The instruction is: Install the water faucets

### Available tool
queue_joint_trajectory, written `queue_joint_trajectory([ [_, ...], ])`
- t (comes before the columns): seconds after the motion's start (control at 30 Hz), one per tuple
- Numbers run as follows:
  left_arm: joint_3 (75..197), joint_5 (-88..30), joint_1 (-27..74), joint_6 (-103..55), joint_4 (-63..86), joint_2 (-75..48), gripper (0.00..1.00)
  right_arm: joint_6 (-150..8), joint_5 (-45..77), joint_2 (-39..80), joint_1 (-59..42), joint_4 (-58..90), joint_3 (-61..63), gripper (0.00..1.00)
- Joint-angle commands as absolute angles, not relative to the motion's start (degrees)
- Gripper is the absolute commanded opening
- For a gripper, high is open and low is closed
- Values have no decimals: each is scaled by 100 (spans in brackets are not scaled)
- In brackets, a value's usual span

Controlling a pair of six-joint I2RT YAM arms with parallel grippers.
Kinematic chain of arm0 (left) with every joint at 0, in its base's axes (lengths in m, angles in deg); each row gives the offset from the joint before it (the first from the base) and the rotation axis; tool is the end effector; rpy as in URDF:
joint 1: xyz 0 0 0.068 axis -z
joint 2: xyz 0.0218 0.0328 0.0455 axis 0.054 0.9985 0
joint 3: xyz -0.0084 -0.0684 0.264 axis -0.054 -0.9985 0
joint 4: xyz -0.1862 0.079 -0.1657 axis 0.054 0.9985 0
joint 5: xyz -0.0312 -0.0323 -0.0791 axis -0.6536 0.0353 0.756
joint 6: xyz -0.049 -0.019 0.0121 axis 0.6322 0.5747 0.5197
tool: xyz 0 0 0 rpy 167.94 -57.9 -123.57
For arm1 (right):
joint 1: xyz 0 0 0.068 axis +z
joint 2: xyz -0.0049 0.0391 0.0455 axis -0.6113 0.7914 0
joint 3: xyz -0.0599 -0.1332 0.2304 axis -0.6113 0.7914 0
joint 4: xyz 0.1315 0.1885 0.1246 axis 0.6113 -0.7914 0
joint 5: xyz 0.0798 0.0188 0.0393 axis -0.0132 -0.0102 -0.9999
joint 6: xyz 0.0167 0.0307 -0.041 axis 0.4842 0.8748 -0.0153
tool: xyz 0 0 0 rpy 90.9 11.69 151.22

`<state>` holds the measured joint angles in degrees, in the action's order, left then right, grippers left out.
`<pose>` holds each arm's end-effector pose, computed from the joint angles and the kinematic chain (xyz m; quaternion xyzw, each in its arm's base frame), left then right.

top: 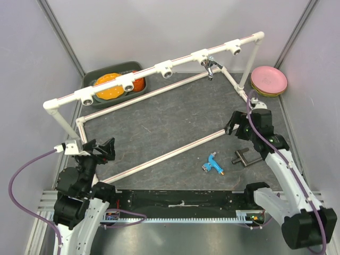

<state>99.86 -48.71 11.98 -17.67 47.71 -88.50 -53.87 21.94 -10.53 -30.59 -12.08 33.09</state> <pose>0.0298 -0.0007 0.3103 -0.0854 0.6925 -0.1347 0.7036 0.1891 0.0244 0.2837 0.1256 0.8804 0.1333 0.4374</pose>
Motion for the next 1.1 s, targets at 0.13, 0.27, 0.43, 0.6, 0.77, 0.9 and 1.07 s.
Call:
queue_joint_trajectory([
  [0.13, 10028, -4597, 1149, -1695, 4584, -8704, 90, -5824, 2473, 335, -1740, -2215, 2653, 94],
  [0.27, 10028, -4562, 1149, -1722, 4566, -8687, 90, -5710, 2598, 837, -1169, -2303, 2635, 90],
  [0.43, 10019, -4483, 1149, -1748, 4557, -8651, 90, -5438, 2844, 1400, -640, -2391, 2669, 84],
  [0.6, 10028, -4421, 1149, -1774, 4531, -8660, 90, -5112, 2967, 1488, -332, -2251, 2907, 77],
  [0.77, 10019, -4359, 1149, -1783, 4513, -8643, 90, -4656, 2915, 1514, -314, -1645, 3320, 73],
  [0.9, 10010, -4316, 1141, -1792, 4522, -8669, 90, -4348, 2915, 1637, -314, -1188, 3513, 67],
  [1.07, 10010, -4263, 1149, -1766, 4513, -8678, 89, -4190, 2792, 1760, -314, -888, 3777, 60],
])
